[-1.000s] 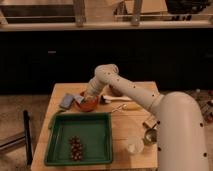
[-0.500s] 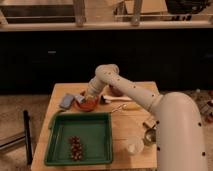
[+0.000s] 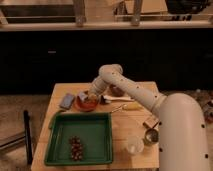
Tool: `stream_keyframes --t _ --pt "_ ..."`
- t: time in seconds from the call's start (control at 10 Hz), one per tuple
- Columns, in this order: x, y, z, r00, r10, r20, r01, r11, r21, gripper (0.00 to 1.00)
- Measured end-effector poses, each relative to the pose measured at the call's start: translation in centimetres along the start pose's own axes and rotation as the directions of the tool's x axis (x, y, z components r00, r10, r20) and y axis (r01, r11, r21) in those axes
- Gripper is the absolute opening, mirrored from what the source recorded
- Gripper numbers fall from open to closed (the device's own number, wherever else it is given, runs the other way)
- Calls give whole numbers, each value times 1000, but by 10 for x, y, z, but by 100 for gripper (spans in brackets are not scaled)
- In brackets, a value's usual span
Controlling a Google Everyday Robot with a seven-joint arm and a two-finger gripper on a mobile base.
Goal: Wipe red bowl with towel
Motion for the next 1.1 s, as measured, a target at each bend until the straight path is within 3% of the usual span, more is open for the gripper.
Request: stream_keyframes --t 0.4,0.7,1.1 --pt "-3 -24 7 1000 31 0 -31 999 30 0" --pt "-25 -27 24 1000 -20 9 20 1000 -10 0" --pt "-34 -10 21 995 -103 20 104 993 -63 0"
